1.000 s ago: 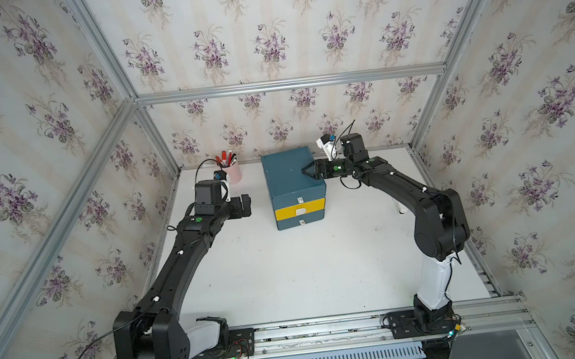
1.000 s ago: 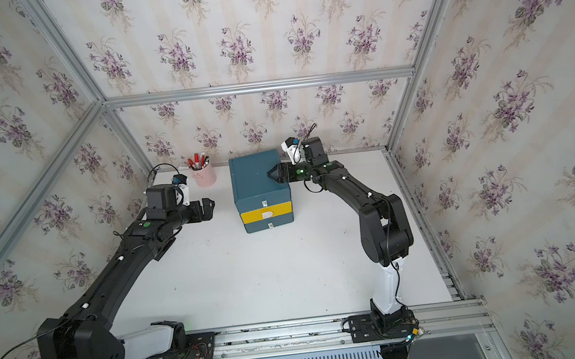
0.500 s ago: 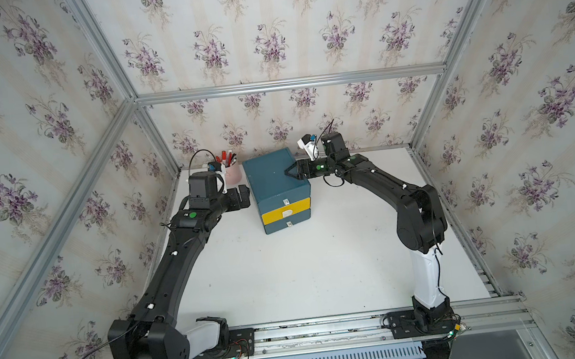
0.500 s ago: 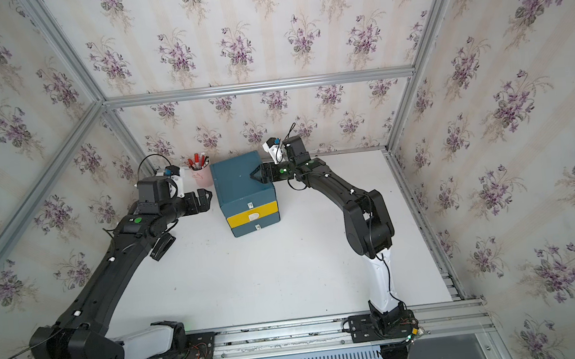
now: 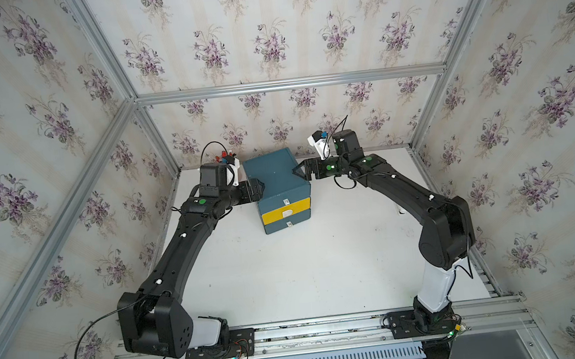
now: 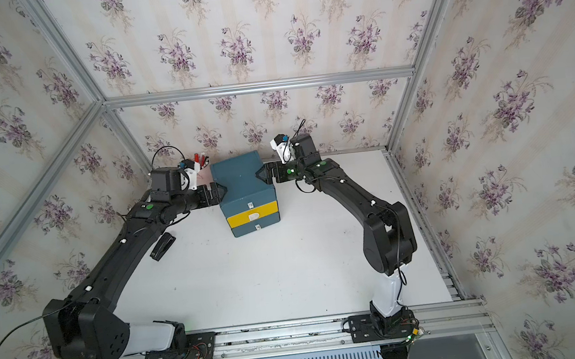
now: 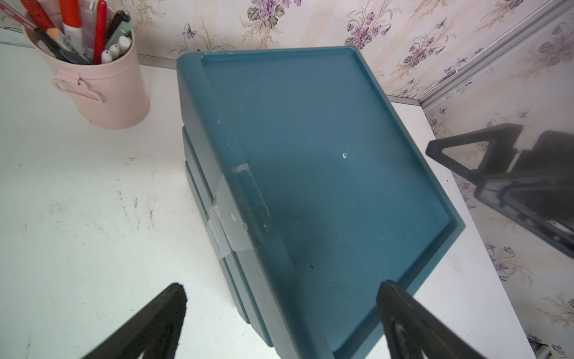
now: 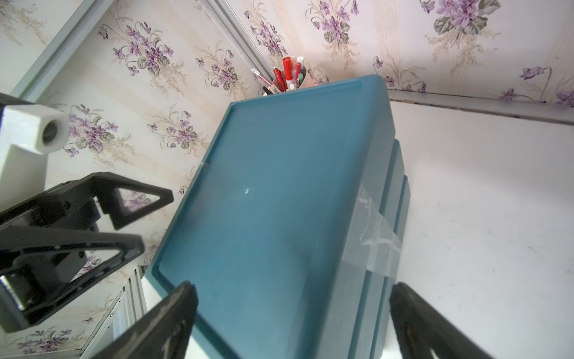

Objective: Take the seed bags out of the drawer
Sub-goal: Move the storage box to the center of the board.

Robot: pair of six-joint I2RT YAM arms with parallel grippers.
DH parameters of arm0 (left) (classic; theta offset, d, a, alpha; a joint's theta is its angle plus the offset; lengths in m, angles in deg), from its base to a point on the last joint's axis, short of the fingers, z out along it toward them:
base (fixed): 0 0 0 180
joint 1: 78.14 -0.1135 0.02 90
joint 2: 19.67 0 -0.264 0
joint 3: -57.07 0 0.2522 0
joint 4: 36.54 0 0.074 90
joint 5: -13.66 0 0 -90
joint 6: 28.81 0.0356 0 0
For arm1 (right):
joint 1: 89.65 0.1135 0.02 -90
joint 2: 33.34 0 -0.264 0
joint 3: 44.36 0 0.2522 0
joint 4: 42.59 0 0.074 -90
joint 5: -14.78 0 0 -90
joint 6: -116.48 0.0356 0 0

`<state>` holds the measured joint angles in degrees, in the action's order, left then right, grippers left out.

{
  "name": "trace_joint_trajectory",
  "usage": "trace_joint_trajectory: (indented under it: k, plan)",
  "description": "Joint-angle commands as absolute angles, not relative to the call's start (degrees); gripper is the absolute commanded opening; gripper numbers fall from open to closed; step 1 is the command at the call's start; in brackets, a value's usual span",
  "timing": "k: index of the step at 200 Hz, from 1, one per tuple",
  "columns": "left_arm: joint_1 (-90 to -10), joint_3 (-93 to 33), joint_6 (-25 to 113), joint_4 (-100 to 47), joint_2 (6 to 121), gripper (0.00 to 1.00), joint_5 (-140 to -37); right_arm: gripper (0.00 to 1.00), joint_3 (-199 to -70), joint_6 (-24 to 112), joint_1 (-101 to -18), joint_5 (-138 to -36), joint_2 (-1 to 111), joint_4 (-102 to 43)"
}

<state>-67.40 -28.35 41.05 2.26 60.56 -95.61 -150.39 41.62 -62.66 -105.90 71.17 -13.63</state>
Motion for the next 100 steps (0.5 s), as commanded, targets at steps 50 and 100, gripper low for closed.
trace_joint_trajectory:
  k: [50, 100]
  plan:
    - [-64.33, -26.84, 39.57, 0.43, 62.78, 0.97, -93.18, 1.00, -132.60, 51.23, -60.34, -105.80, 55.85, -20.31]
    - [-63.64, -27.15, 39.92, 0.33, 64.52, 0.79, -93.50, 0.98, -123.70, 59.61, -53.08, -103.87, 52.52, -27.12]
